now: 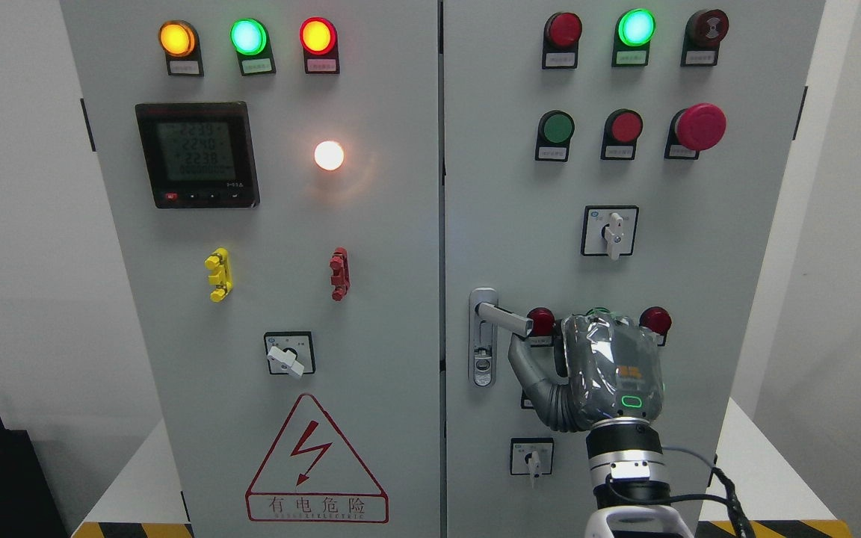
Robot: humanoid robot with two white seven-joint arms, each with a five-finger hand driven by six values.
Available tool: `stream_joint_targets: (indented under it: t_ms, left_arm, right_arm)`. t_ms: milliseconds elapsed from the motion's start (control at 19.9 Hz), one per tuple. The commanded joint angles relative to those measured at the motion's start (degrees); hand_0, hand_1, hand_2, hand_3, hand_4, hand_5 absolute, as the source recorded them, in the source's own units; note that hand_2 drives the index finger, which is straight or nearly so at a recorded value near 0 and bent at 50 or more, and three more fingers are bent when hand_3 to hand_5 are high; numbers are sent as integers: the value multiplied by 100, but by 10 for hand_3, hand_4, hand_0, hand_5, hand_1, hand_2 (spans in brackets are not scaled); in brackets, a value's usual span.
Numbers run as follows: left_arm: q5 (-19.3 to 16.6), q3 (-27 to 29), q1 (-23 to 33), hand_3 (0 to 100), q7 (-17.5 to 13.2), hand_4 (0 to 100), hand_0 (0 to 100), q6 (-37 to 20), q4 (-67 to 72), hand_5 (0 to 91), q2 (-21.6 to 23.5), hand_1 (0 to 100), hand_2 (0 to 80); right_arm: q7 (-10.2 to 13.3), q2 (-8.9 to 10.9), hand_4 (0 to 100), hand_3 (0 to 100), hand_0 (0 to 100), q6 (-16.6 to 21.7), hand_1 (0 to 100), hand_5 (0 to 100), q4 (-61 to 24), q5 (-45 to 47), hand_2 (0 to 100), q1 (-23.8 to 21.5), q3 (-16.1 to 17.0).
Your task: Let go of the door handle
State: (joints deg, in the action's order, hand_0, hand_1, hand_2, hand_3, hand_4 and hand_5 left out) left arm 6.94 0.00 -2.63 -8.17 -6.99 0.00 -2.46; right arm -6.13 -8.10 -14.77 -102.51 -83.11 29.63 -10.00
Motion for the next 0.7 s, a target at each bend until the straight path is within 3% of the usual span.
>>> stream_joint_targets:
  t_ms: [0,301,451,652]
  left_arm:
    - [0,62,-1,0,0,0,120,4,97,0,0,389,0]
    - [0,62,-1,0,0,0,120,4,97,0,0,389,0]
    - [0,62,-1,0,0,0,120,4,97,0,0,389,0]
    - [0,62,-1,0,0,0,120,4,97,0,0,389,0]
  right_arm:
    - [32,28,981,1000,492,53,100,927,-102,5,988,-54,-2]
    - [146,107,981,1000,494,281,100,929,-453,5,988,-422,-10]
    - [375,159,981,1000,497,448,100,927,-681,5,986,-712,-2]
    - [971,546,896,1000,510,808,103,901,-1199,14,964,-1248,156]
